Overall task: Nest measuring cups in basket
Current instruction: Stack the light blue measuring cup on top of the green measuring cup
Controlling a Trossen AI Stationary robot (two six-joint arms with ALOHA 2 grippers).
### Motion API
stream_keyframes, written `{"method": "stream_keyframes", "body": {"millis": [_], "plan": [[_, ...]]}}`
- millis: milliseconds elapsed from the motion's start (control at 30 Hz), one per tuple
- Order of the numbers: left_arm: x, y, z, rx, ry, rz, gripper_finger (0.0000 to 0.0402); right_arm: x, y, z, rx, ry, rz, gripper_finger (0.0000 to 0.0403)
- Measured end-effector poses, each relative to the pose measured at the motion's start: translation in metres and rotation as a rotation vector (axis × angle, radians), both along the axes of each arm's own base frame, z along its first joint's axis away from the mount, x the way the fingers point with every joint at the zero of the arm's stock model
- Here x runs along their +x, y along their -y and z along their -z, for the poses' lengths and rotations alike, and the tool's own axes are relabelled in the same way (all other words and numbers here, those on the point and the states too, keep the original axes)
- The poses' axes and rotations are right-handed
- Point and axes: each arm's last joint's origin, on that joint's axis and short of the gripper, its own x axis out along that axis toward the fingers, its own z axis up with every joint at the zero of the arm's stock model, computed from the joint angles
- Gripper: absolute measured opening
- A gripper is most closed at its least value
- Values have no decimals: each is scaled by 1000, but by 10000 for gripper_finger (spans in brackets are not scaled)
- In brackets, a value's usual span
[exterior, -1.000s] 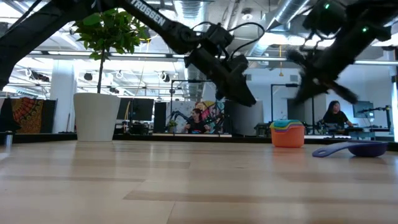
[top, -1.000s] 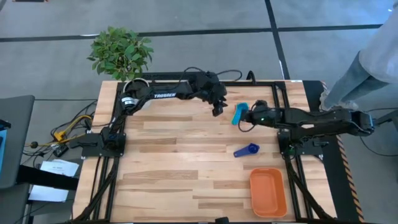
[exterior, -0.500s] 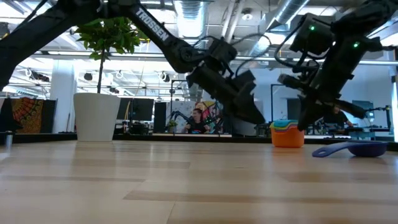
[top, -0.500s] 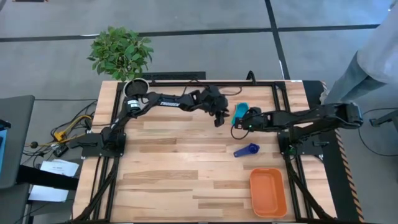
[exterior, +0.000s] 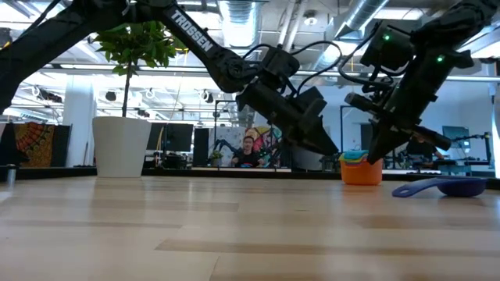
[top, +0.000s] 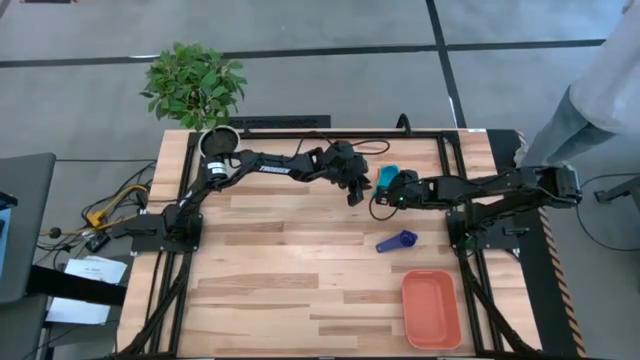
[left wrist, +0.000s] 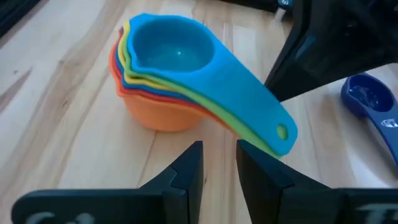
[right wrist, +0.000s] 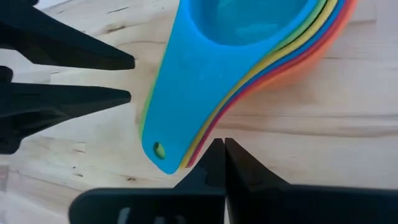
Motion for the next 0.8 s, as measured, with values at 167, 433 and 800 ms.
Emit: {"method": "stream_keyframes", "body": {"millis": [167, 433, 800], "plan": [[0, 0, 0, 15, 4, 7, 82, 0, 3, 0, -8, -4, -4, 6], [7, 0, 27, -25, -27, 2, 82, 0, 6, -1, -8, 3, -1, 9], [14, 1, 10, 4, 27, 26, 82, 2, 7, -2, -14, 27, -22, 13]]}}
